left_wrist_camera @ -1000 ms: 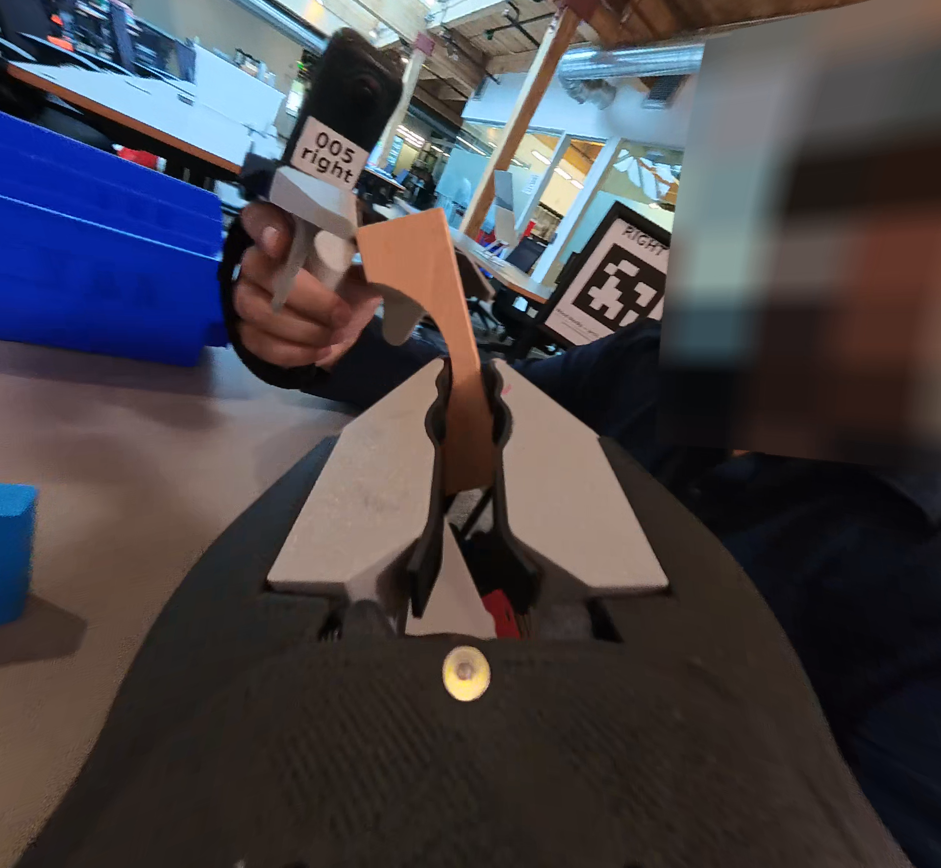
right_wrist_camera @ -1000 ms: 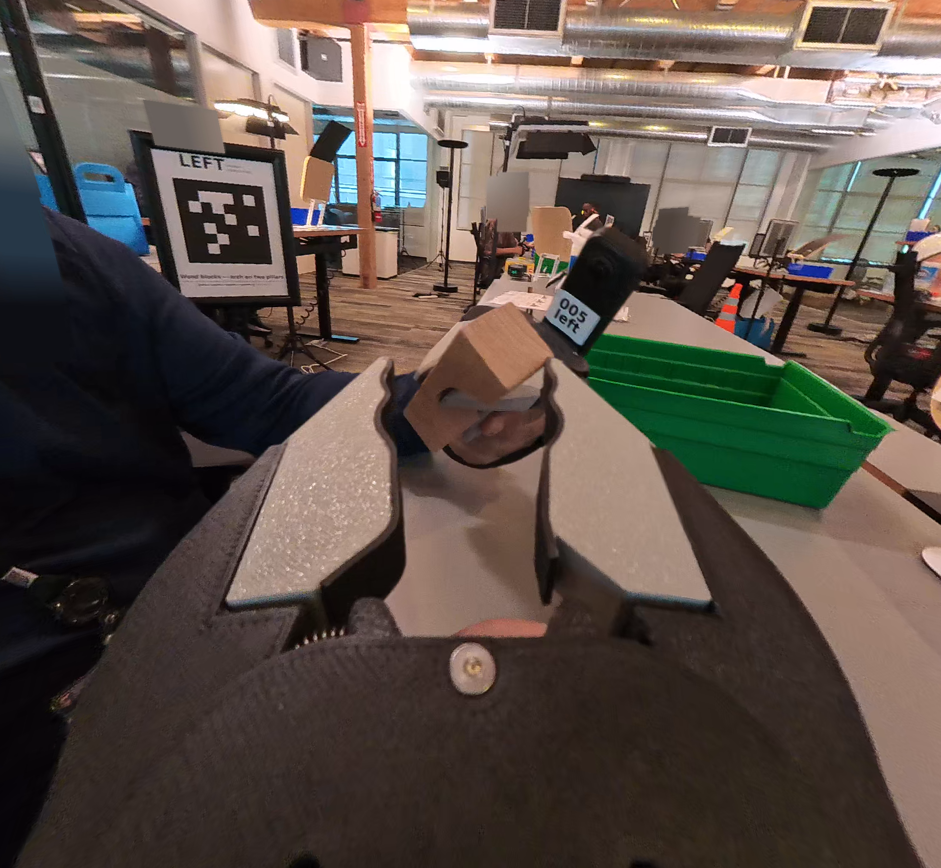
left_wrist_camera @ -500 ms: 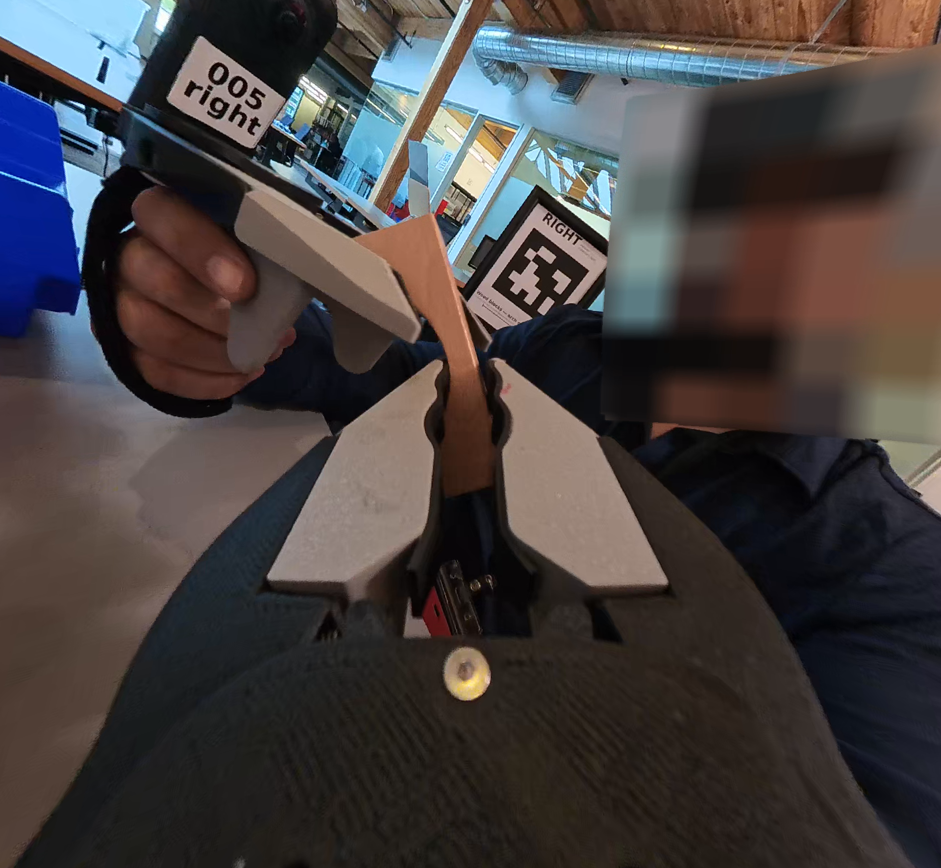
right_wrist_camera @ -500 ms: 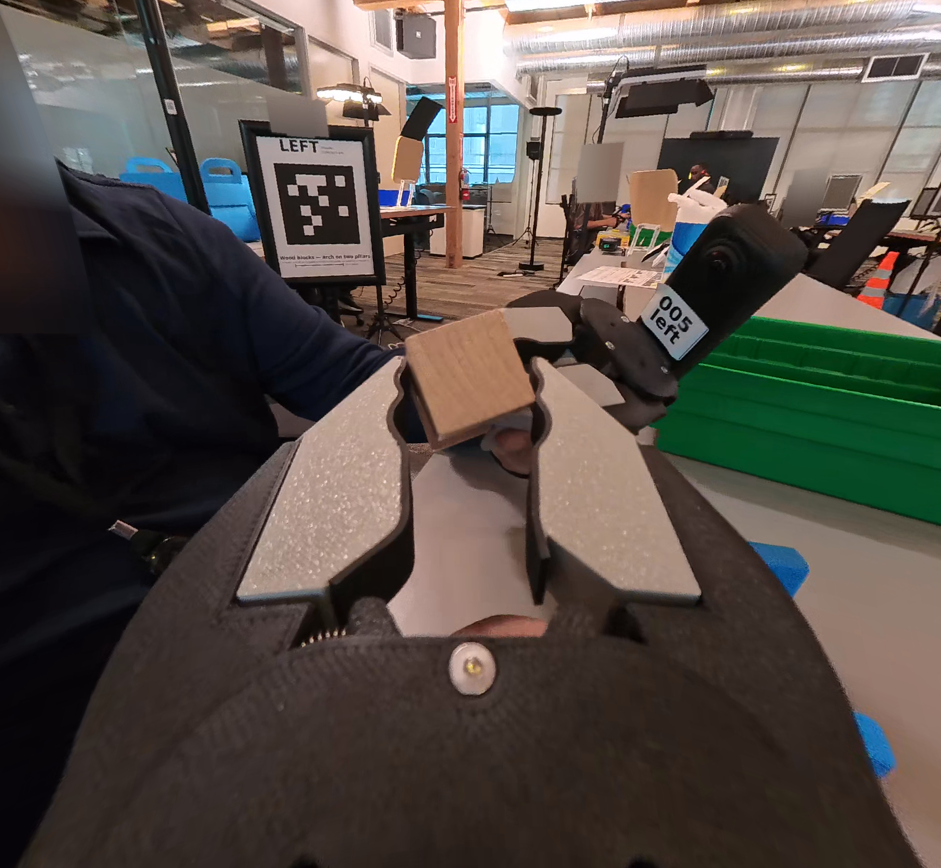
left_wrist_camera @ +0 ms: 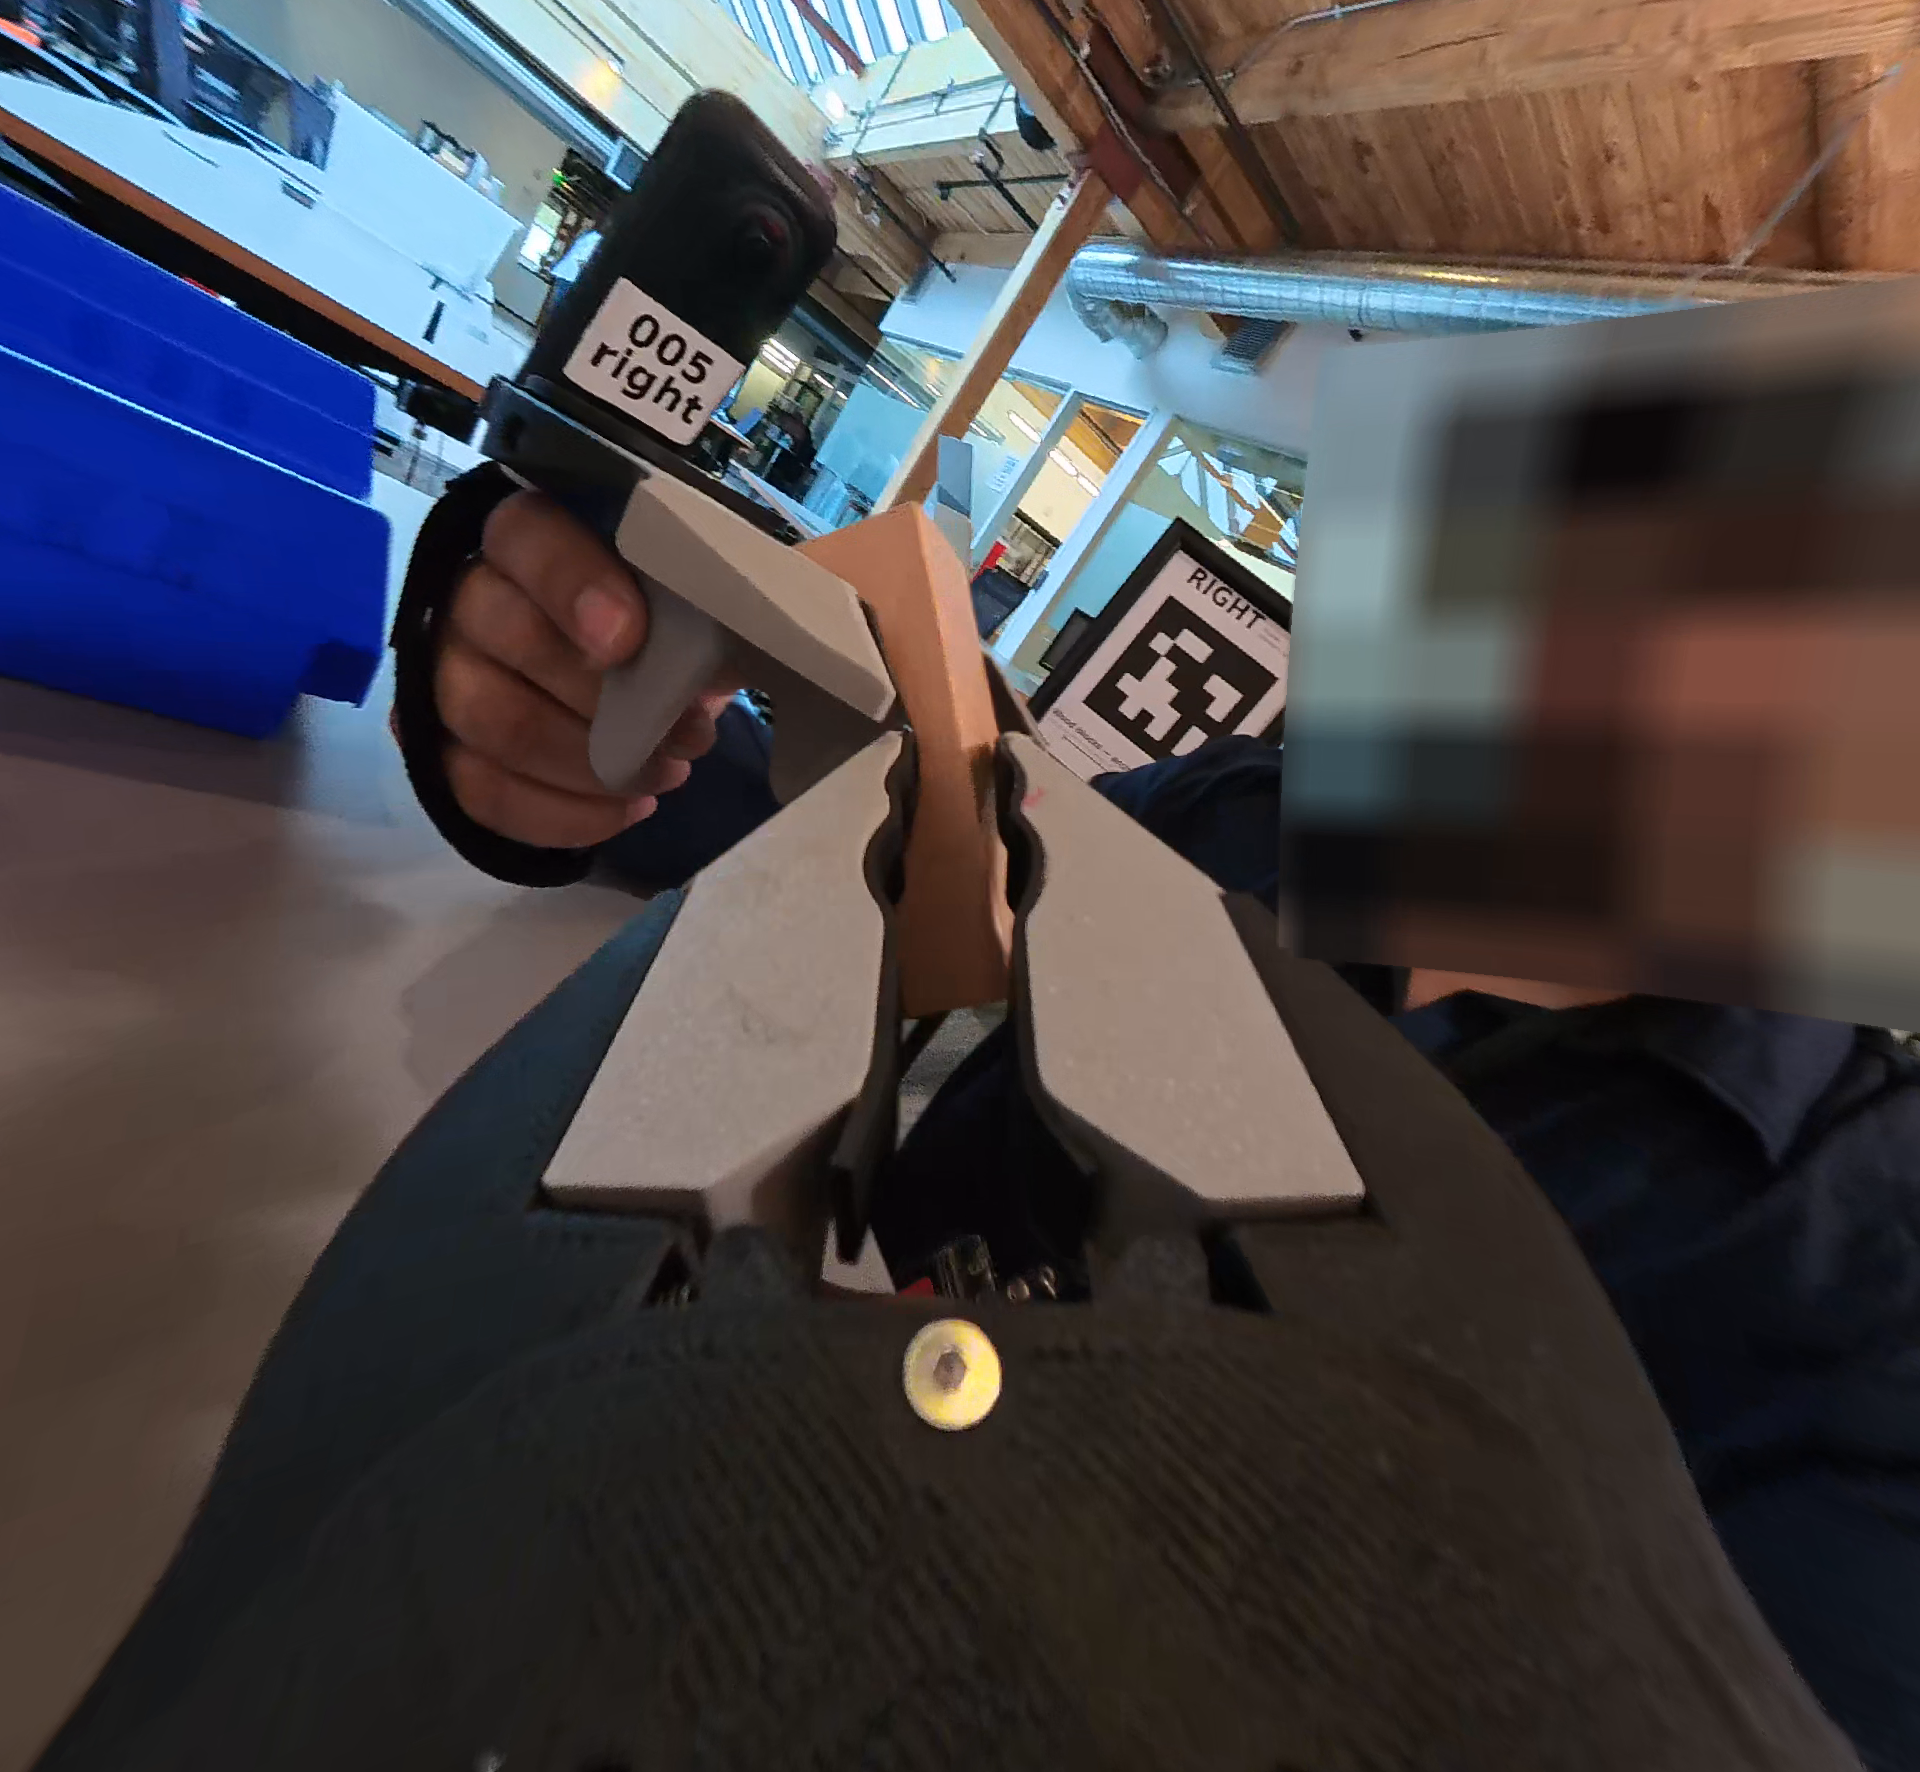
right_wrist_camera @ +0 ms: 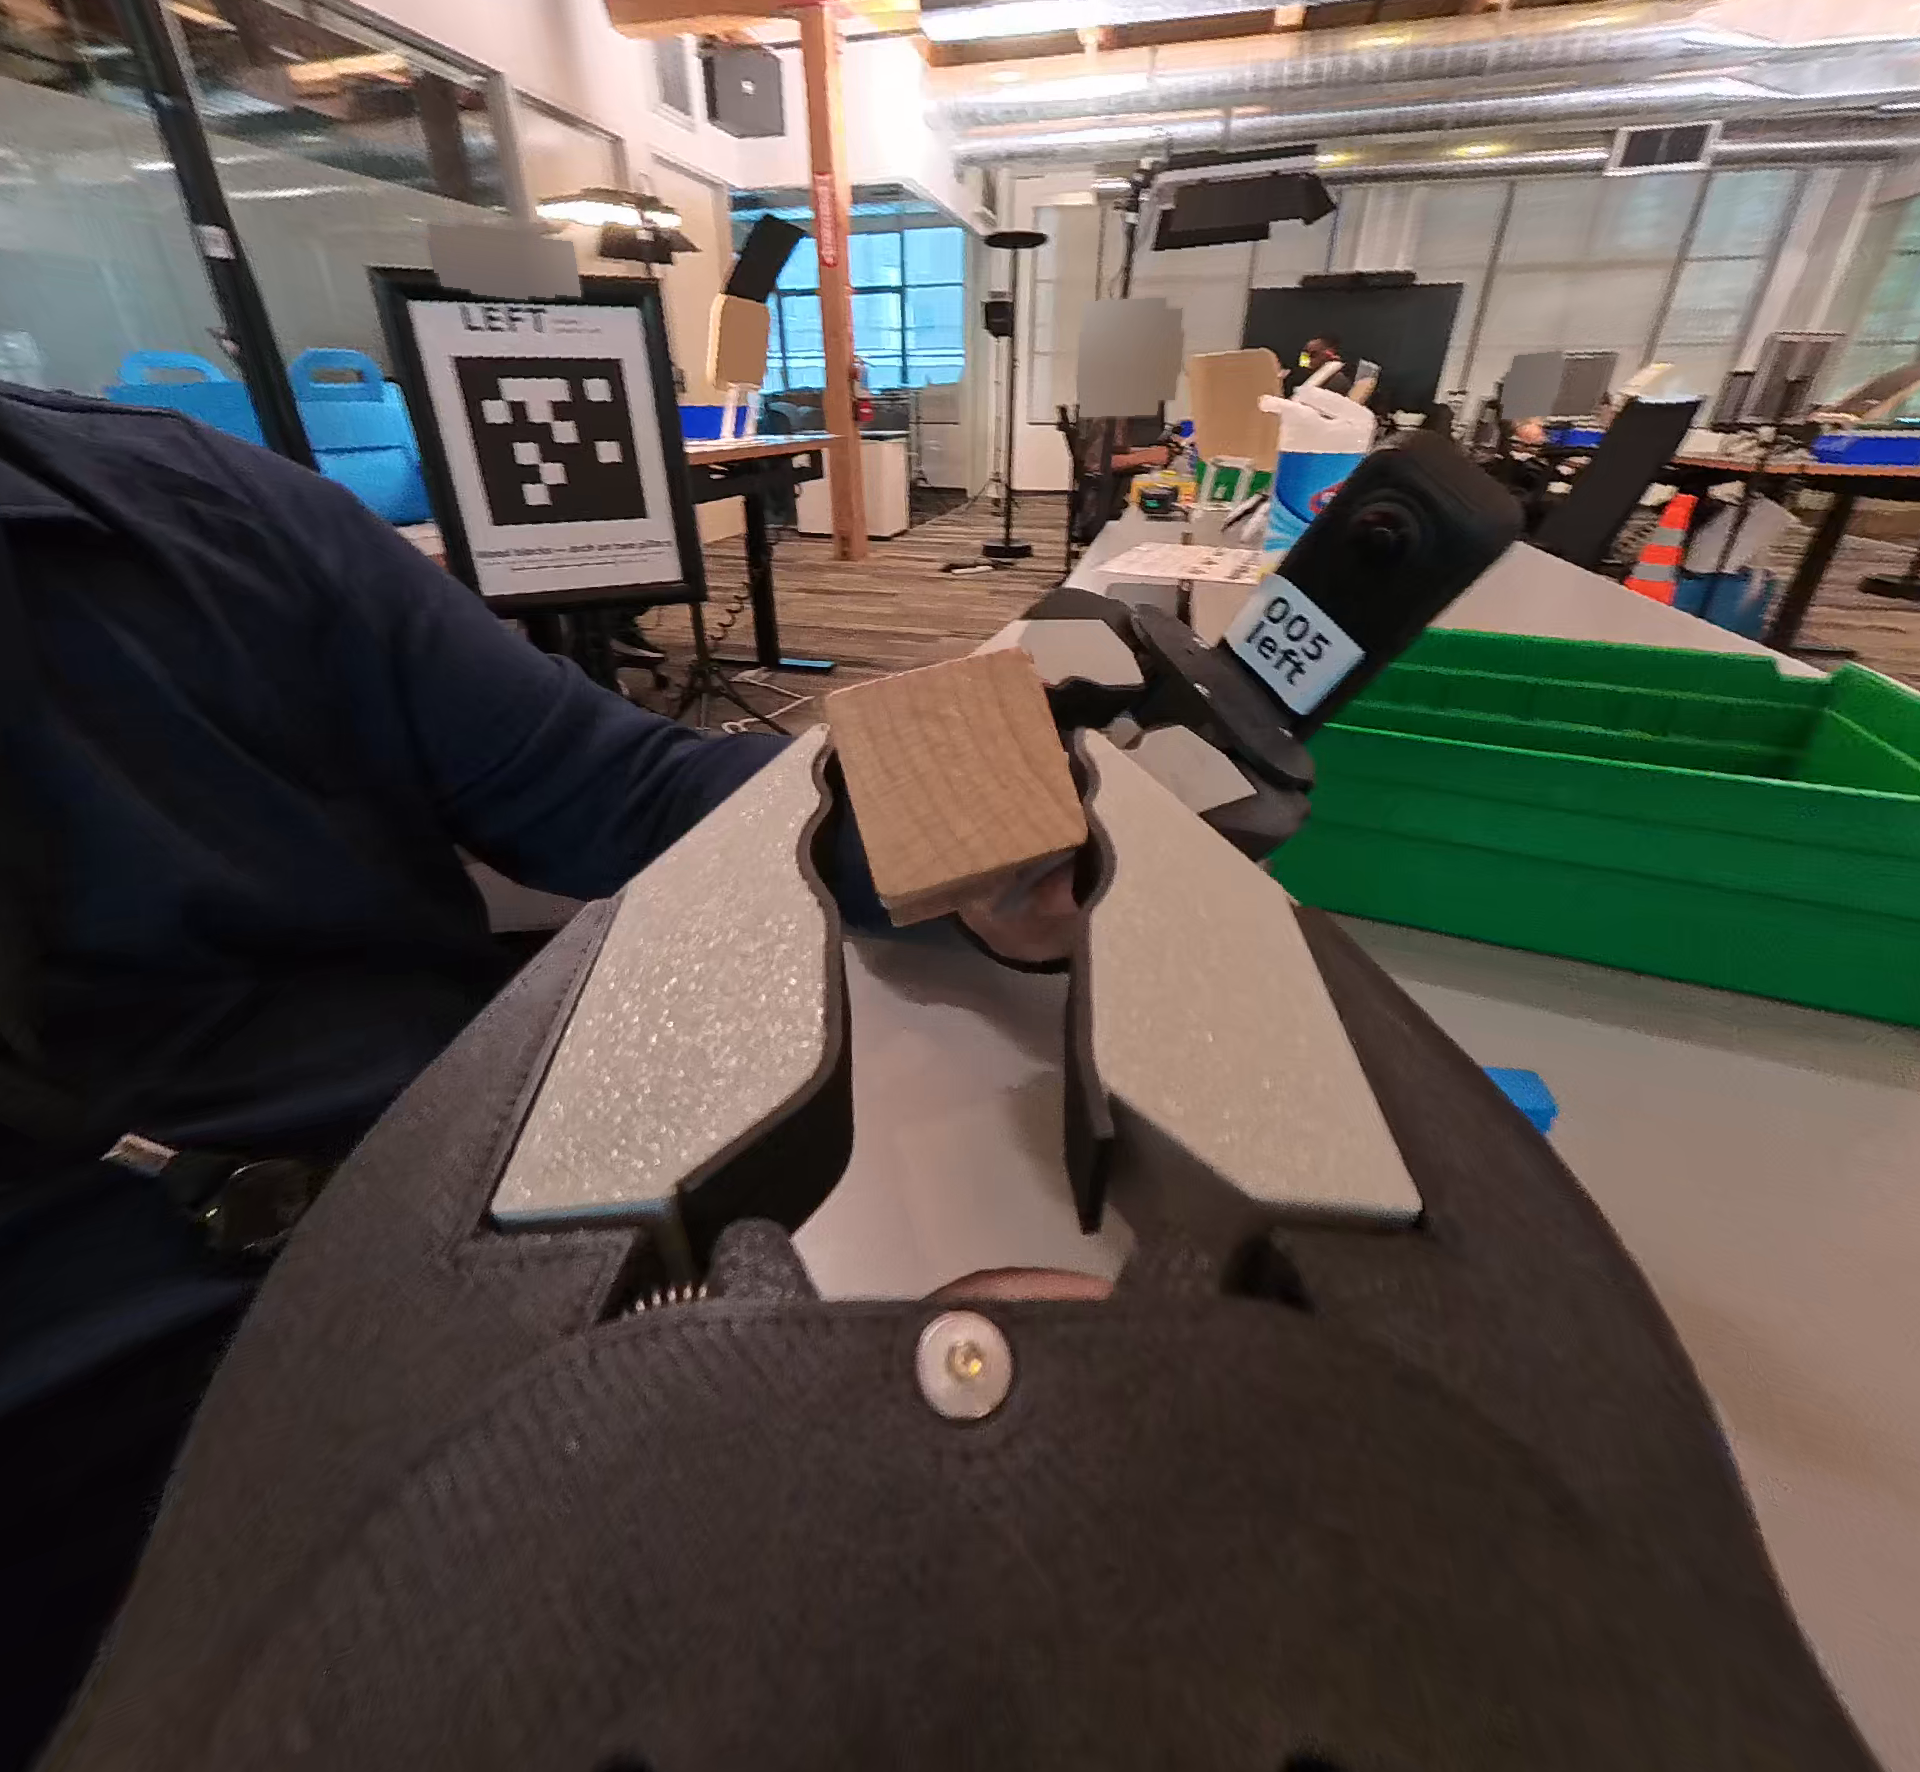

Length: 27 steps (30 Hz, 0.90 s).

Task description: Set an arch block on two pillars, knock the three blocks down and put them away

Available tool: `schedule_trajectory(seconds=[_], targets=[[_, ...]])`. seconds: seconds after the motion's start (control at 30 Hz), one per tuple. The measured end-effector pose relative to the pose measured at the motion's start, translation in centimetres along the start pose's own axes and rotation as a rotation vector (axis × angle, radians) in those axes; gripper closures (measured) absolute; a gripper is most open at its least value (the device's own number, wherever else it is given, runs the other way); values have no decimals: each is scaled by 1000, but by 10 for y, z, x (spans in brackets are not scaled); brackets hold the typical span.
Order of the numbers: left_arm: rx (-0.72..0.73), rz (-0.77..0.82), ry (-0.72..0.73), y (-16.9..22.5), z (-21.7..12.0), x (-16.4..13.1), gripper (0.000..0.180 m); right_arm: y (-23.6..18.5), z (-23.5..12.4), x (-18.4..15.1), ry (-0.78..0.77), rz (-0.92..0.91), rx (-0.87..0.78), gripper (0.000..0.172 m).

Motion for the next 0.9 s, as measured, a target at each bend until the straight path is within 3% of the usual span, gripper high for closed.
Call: schedule_trajectory(seconds=[0.27, 0.9], targets=[[99, 61, 10, -8, -1, 2, 155, 8, -5, 1, 10, 23, -43, 138], [115, 96, 51, -8, -8, 8, 169, 14, -6, -3, 37, 71, -41, 131]])
Point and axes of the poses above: each gripper's, where its closed fingertips meet, z out along the fingers, x out of its top, y = z × x across the jaws, the point moved 3 cm from there along -z, back along the fingers, and after that the axes turned 10 degrees about x, right-handed, at the moved point
